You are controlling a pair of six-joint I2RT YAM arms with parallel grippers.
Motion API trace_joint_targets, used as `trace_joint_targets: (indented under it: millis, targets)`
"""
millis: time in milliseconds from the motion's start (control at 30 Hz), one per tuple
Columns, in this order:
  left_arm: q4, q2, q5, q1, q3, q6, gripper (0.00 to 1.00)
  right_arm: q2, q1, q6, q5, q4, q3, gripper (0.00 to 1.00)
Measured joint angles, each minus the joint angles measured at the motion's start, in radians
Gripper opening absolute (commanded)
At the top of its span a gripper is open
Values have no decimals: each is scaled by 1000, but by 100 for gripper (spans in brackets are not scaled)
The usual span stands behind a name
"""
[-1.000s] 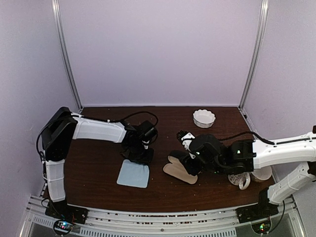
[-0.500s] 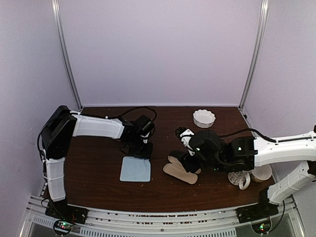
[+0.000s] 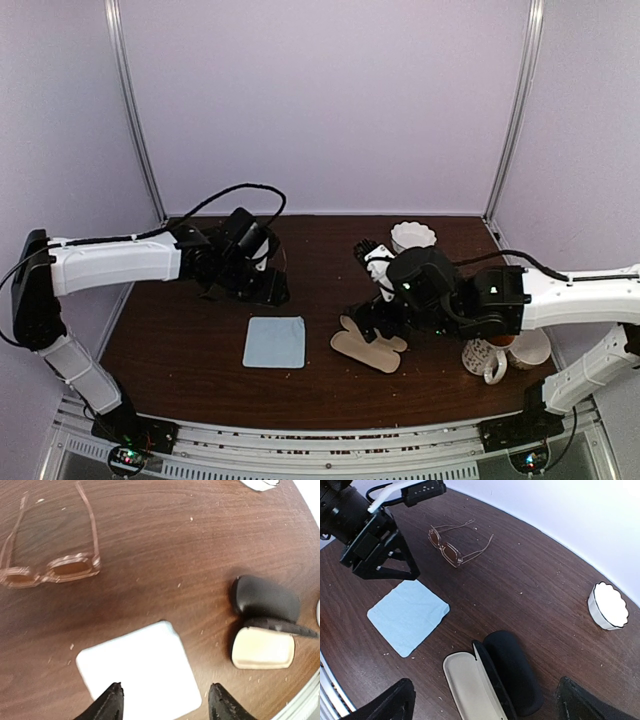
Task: Organize the sunglasses
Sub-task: Move the glasses cleaning cloth to the center of the board, then pick up the corner of the glasses cleaning cloth at the center of the board.
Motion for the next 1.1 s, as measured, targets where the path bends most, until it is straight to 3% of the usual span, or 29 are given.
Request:
trace_joint_targets:
  millis: [333,600,867,1100]
  targets:
    - [-60,-290,-12,-12,-301,-11,62,65,-2,4,-22,-11,32,100]
    - [-110,-488,21,-23,-517,-78,59,61,-2,-46,-63,85,-19,99]
    - [-124,-504,56,-34,-590,-121,53,57,5,-132,-176,156,-47,91]
    - [-111,-396,60,-38,-578,-124,43,74,16,-183,-232,184,-44,88]
